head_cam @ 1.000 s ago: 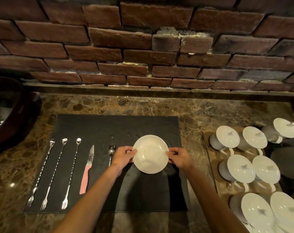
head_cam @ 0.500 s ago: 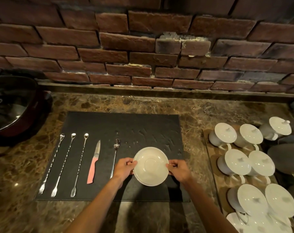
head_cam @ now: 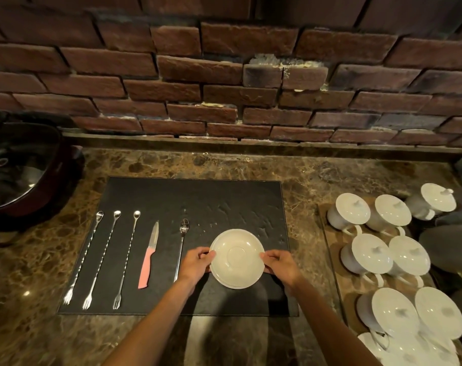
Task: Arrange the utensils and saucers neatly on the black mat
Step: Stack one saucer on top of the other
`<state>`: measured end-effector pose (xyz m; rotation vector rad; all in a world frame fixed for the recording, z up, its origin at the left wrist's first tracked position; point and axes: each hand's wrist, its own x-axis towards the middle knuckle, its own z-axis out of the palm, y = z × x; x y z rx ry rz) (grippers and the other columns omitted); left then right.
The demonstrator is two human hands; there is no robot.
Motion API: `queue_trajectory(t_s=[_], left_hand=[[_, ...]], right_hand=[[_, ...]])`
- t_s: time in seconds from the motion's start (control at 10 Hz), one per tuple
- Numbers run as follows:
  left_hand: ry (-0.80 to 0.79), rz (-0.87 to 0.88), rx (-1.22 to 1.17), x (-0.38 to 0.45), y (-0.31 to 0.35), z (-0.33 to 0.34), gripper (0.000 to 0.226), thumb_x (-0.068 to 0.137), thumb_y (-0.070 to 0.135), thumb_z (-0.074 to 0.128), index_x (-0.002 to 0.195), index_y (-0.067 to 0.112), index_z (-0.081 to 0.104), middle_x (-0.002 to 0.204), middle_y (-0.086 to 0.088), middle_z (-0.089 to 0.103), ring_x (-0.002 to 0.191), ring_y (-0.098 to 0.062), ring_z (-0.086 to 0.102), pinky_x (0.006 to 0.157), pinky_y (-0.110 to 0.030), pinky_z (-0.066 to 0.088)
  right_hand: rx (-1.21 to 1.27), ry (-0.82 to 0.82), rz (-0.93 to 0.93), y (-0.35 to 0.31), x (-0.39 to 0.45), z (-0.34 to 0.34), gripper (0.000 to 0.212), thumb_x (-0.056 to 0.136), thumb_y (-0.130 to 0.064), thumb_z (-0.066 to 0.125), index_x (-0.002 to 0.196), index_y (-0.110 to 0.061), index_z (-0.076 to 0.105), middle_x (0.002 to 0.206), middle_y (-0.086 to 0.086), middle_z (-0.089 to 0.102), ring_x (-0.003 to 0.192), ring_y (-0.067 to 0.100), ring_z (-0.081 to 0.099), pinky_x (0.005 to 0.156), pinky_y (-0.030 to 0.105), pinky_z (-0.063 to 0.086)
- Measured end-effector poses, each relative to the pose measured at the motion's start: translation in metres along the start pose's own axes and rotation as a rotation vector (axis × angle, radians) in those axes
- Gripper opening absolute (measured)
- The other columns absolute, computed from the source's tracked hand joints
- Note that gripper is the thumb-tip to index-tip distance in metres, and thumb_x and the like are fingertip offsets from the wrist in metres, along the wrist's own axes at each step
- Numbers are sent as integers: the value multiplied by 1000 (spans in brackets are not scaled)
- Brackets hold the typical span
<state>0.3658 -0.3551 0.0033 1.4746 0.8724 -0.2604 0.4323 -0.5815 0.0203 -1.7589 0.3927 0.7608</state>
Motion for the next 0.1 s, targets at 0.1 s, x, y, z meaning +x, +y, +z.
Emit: queue_trajectory(t_s=[0.1], left_hand=[[82, 36, 20, -4, 6, -4, 9, 97, 23, 63, 92, 19, 68, 90, -3, 71, 84, -19, 68, 75, -28, 59]], right_hand=[[-87, 56, 20, -7, -2, -1, 20, 94, -26, 63, 91, -9, 72, 87, 7, 73, 78, 15, 67, 71, 25, 56]])
